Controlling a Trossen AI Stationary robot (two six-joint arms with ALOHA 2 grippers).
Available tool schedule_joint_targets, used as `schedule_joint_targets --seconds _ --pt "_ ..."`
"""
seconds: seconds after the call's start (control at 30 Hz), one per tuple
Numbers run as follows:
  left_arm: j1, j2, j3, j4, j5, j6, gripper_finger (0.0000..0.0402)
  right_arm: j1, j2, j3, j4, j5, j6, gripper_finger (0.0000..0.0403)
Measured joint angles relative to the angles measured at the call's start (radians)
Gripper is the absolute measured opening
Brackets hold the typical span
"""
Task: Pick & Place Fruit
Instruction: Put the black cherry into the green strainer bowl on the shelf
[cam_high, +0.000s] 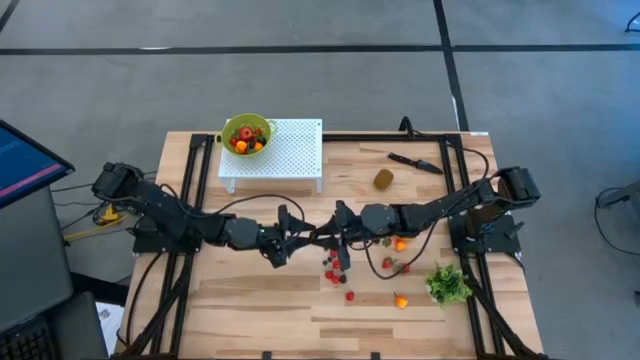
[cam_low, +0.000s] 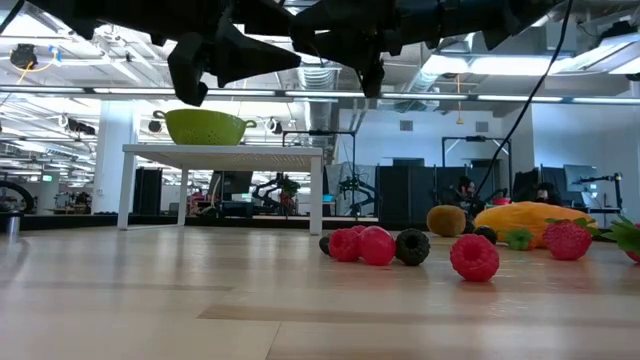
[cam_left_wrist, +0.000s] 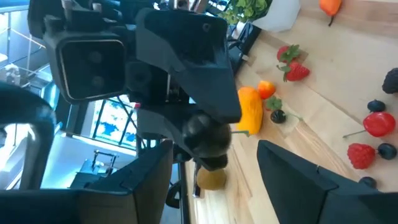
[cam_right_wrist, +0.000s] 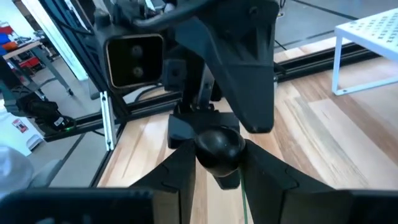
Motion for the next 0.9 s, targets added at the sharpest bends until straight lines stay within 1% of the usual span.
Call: schedule_joint_targets --seconds 0.33,0.43,0.57,0.7,0.9 --pt "0.001 0.000 0.000 0.043 -0.001 0.037 0.0199 -0.038 0.000 0.000 0.006 0.000 0.000 0.0103" --pt "0.001 0.000 0.000 0.045 -0.013 0.037 0.0185 -0.040 0.000 0.000 0.012 0.000 0.000 0.0103" --pt "0.005 0.000 0.000 0.051 -0.054 0.037 0.0160 -0.035 0.000 0.000 0.011 0.000 -0.001 0.0103" --pt "0.010 0.000 0.000 0.050 -0.053 0.037 0.0138 -0.031 0.000 0.000 0.014 -0.003 -0.001 0.0103" --pt "0.010 0.000 -0.001 0.048 -0.046 0.034 0.0119 -0.032 0.000 0.000 0.014 -0.003 -0.001 0.0103"
